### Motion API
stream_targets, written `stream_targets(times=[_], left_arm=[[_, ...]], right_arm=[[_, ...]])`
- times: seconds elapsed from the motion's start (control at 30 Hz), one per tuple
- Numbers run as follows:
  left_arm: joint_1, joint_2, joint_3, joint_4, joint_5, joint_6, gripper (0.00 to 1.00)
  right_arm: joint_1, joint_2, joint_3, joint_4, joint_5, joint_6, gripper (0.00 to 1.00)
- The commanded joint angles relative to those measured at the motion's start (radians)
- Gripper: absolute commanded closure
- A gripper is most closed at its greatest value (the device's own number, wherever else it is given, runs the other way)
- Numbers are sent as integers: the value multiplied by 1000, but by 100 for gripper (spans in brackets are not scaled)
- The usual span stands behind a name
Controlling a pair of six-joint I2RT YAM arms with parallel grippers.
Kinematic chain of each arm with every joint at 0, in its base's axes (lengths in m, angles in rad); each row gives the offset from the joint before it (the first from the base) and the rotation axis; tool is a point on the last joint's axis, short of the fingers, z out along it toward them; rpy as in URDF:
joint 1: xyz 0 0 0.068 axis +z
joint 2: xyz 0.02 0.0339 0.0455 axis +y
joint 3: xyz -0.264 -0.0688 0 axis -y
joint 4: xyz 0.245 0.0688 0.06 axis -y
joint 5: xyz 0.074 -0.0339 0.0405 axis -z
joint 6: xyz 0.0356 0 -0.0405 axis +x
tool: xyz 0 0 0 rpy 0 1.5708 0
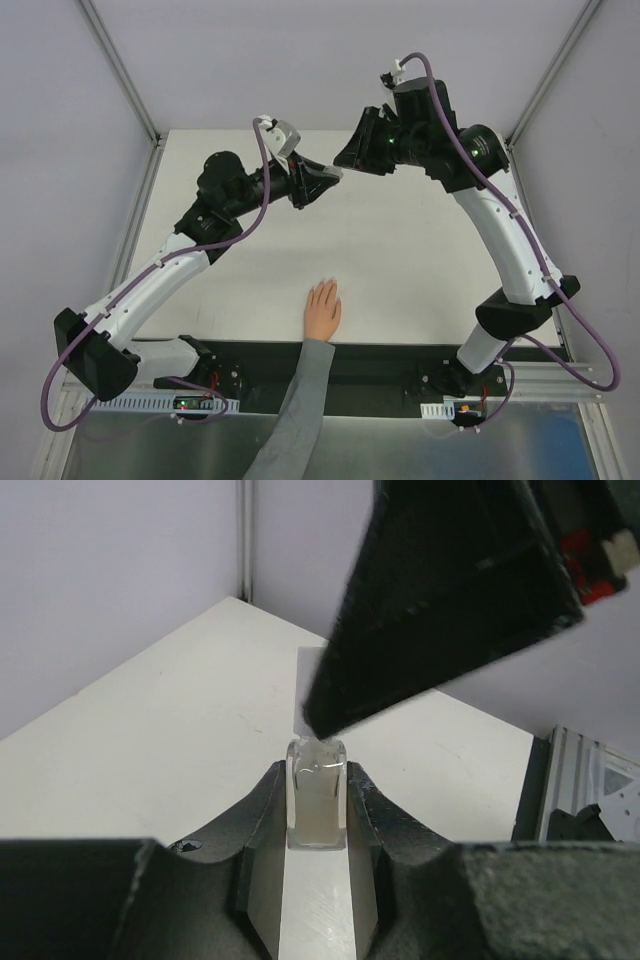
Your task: Paint the nails
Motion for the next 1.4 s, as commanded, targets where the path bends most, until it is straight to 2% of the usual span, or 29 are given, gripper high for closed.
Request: stream_targets(times=[0.0,0.03,0.13,0.27,0.33,0.4,0.43,0.5,0.6,0.63,0.8,1.1,1.23,1.37], left_arm=[[4,-73,2,163,-5,-25,100],[4,-82,-8,151,6,-33,100],[5,-119,-37,128,44,-50,100],[8,-180,-75,97,76,-76,100],[17,-190,-75,82,142,-88,100],[26,-200,-75,79,198,-122,100],[28,-203,-77,82,257,-154,100],[33,-217,-89,114,313,-191,100],[36,-225,-104,152,394,-261,100],[37,-228,-109,169,403,-286,100],[42,-242,-121,185,429,-311,100],[59,-230,-121,232,452,-343,100],[62,-220,-124,264,440,-369,100],[63,-214,-124,278,442,-380,100]], right_arm=[[32,-92,-77,-24,-166,-21,68],[24,-125,-95,22,-193,-35,64],[-14,-193,-162,102,-289,-91,39],[-106,-271,-265,245,-520,-156,23],[-123,-284,-291,327,-701,-216,16],[-133,-287,-290,352,-871,-298,13],[-134,-285,-296,353,-901,-382,12],[-139,-275,-306,360,-947,-462,12],[-140,-223,-259,359,-987,-532,20],[-139,-218,-257,380,-986,-526,26],[-139,-264,-374,650,-989,-379,35],[-124,-272,-397,571,-1000,-404,40],[-110,-275,-414,515,-987,-466,46],[-102,-285,-438,507,-968,-477,46]])
